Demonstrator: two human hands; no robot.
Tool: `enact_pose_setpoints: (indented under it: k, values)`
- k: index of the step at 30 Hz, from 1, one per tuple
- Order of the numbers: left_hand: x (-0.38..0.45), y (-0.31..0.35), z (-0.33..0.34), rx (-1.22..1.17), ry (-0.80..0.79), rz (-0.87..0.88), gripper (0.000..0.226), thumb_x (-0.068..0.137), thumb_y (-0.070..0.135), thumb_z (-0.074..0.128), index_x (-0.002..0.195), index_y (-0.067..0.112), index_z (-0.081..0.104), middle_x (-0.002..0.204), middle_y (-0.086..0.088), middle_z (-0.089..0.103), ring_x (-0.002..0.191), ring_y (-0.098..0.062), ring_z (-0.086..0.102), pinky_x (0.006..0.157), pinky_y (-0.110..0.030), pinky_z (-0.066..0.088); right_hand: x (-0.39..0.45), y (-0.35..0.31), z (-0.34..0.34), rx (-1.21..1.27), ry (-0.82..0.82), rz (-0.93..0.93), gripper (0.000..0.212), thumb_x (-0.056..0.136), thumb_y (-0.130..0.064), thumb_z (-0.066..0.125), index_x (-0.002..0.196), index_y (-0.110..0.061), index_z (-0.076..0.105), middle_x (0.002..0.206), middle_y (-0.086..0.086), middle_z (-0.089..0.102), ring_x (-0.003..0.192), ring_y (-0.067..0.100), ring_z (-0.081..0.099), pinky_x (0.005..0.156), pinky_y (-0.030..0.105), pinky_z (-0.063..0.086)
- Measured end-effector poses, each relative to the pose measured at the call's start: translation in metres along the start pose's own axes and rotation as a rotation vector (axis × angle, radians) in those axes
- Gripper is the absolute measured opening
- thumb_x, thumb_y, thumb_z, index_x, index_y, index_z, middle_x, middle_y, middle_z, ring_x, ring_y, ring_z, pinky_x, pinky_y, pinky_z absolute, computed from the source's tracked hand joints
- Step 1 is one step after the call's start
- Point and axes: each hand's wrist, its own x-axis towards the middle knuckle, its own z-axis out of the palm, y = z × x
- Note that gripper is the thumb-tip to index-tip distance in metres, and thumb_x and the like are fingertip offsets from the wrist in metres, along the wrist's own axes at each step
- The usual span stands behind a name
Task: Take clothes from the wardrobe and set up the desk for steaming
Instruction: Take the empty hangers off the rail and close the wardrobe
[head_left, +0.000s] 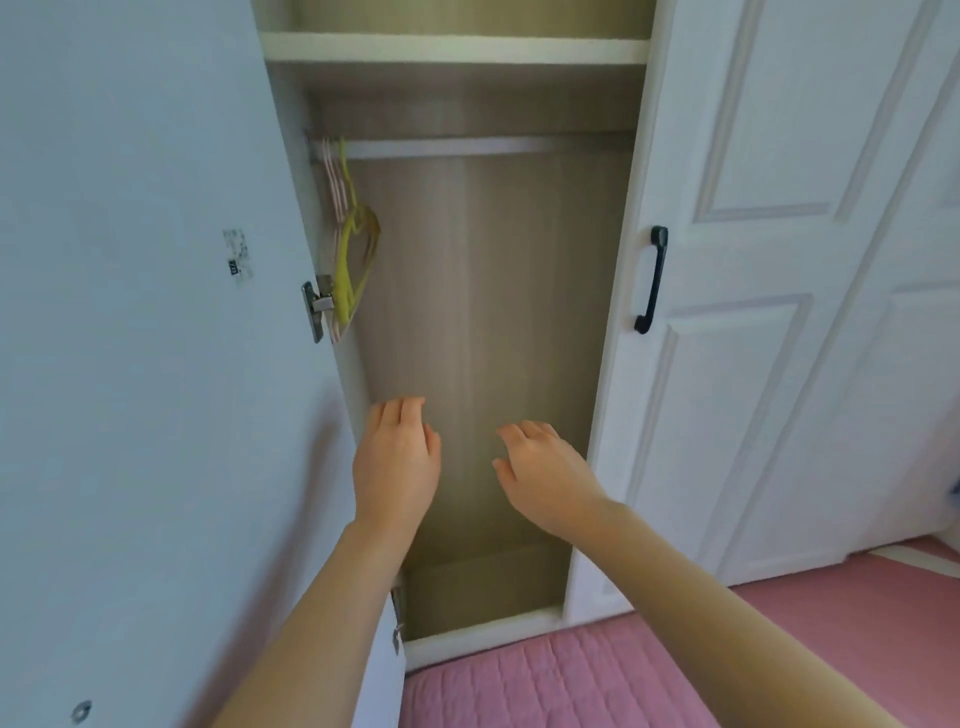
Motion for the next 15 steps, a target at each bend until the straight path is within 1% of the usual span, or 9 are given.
enact_pose_setpoints:
  k: [3,6,8,11,13,15]
  values:
    - [0.035,-0.001,-0.007,0.082,0.062,0.037,0.031,0.084,0.007,0.061,0.114,0.002,0.061,0.107,-0.013,0.066,0.106,-0.029,0.057,0.069,-0.037,0.055,0.038,0.001,-0.008,0.014,0.029,-0.081,0.034,0.099,-0.021,0.04,0.129,-0.01,0.049,0.126,0.007,0.057,0.115,0.024,0.052,0.096,0.035,0.048]
    - [0.067,0.0,-0.013,0.108,0.107,0.037,0.034,0.081,0.005,0.063,0.114,0.0,0.06,0.108,-0.015,0.065,0.105,-0.033,0.057,0.073,-0.039,0.054,0.071,0.001,-0.012,0.006,0.018,-0.126,0.033,0.096,-0.016,0.041,0.126,-0.007,0.051,0.123,0.01,0.058,0.115,0.028,0.05,0.093,0.037,0.048]
    - [0.089,0.003,-0.015,0.117,0.127,0.039,0.035,0.08,0.004,0.063,0.115,-0.002,0.06,0.11,-0.017,0.064,0.108,-0.035,0.055,0.081,-0.04,0.052,0.091,-0.002,-0.016,0.016,0.007,-0.135,0.034,0.095,-0.017,0.042,0.126,-0.006,0.05,0.123,0.012,0.057,0.117,0.031,0.049,0.093,0.039,0.047]
    - [0.123,0.004,-0.013,0.144,0.147,0.03,0.037,0.082,0.006,0.06,0.118,-0.005,0.057,0.119,-0.02,0.06,0.12,-0.037,0.048,0.101,-0.042,0.042,0.125,-0.004,-0.027,0.063,0.014,-0.129,0.034,0.094,-0.016,0.044,0.124,-0.003,0.051,0.122,0.016,0.057,0.117,0.033,0.049,0.092,0.043,0.048]
    - [0.146,0.004,-0.015,0.115,0.181,-0.01,0.039,0.084,0.006,0.056,0.121,-0.006,0.054,0.125,-0.021,0.056,0.126,-0.037,0.042,0.106,-0.043,0.037,0.15,-0.003,-0.036,0.099,0.017,-0.118,0.033,0.093,-0.015,0.045,0.123,-0.002,0.052,0.122,0.018,0.058,0.115,0.035,0.051,0.091,0.045,0.049]
    - [0.169,0.003,-0.02,0.062,0.202,-0.068,0.037,0.086,0.005,0.052,0.121,-0.007,0.052,0.123,-0.022,0.056,0.125,-0.036,0.042,0.104,-0.042,0.037,0.175,-0.002,-0.043,0.13,0.021,-0.111,0.033,0.093,-0.014,0.046,0.122,0.0,0.052,0.122,0.02,0.058,0.112,0.037,0.054,0.09,0.046,0.05]
